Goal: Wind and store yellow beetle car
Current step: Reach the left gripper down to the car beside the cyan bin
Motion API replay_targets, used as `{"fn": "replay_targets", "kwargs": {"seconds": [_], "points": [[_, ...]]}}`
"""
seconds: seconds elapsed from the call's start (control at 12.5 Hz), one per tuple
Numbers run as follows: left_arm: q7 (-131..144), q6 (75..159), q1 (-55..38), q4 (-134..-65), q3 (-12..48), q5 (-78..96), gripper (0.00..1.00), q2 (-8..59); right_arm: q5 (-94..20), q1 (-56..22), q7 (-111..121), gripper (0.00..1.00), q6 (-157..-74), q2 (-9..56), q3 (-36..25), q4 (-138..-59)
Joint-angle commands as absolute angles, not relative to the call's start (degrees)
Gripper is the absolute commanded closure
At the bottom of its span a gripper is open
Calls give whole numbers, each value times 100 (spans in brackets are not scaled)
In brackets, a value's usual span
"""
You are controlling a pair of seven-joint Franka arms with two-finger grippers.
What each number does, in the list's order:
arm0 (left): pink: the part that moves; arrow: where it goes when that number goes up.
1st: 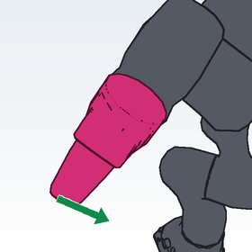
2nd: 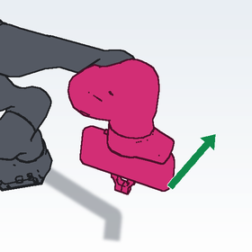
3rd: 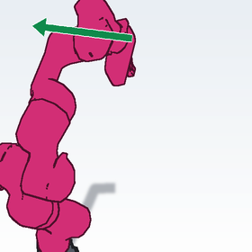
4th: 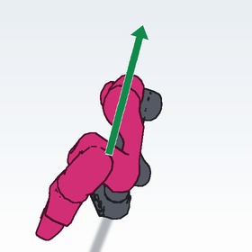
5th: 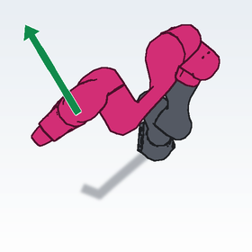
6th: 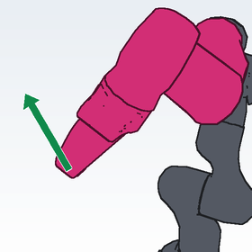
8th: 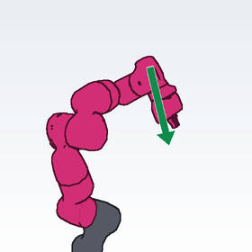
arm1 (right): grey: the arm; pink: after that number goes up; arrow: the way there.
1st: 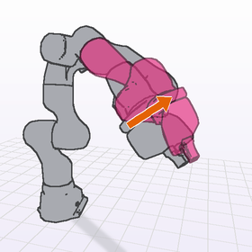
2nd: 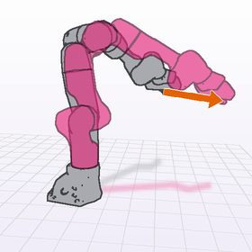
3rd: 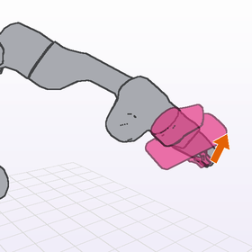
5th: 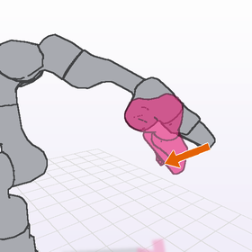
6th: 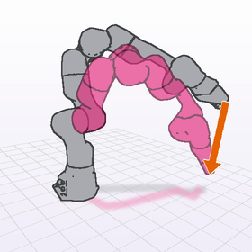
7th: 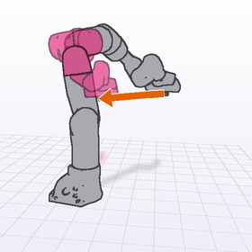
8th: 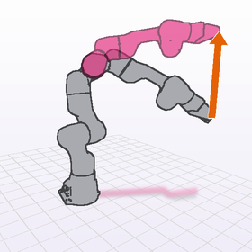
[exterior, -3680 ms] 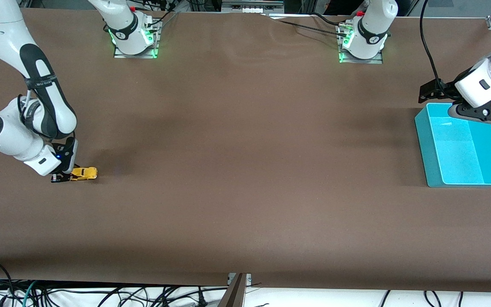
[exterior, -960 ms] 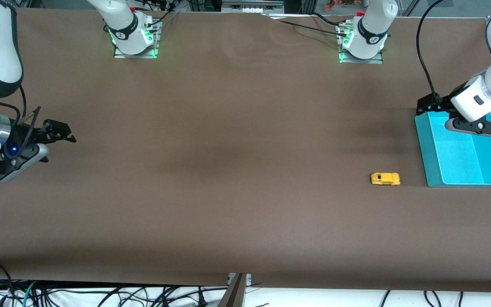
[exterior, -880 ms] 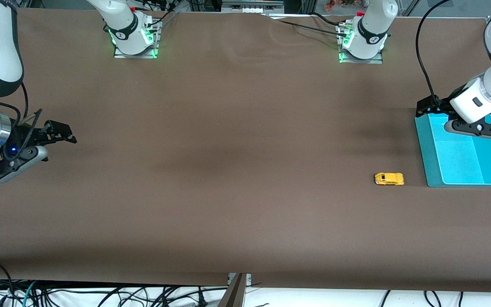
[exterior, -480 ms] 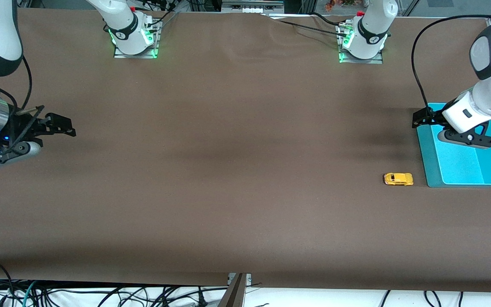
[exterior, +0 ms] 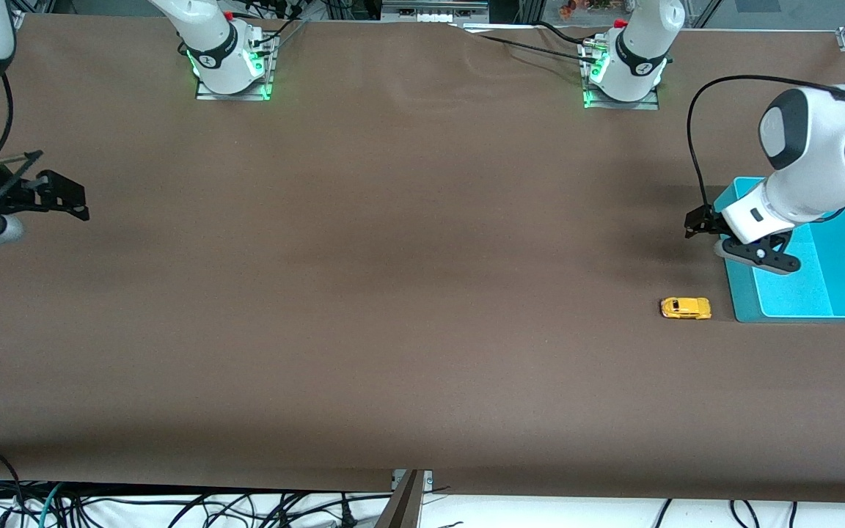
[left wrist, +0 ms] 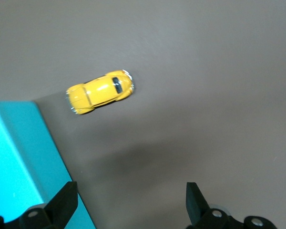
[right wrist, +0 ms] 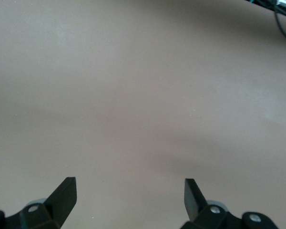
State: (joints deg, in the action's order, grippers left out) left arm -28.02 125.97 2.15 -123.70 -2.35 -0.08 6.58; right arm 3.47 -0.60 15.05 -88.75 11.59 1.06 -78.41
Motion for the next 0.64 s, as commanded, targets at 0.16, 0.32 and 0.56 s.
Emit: {"fn": "replay_targets", "kwargs": {"seconds": [0.16,0.32,0.56], "points": [[-5233,12884,369,-12393,-255,-123,0,1027,492,88,1362,0,-8816,686,114,-8402],[-6314,13217,360,-12358,-255,-114,0,1282,483,88,847,0,-8728,589,123,-8481],[-7853,13658,369,-12139,-255,-35,0,1817,457,79,633,0,-8728,510,106,-8648]]}}
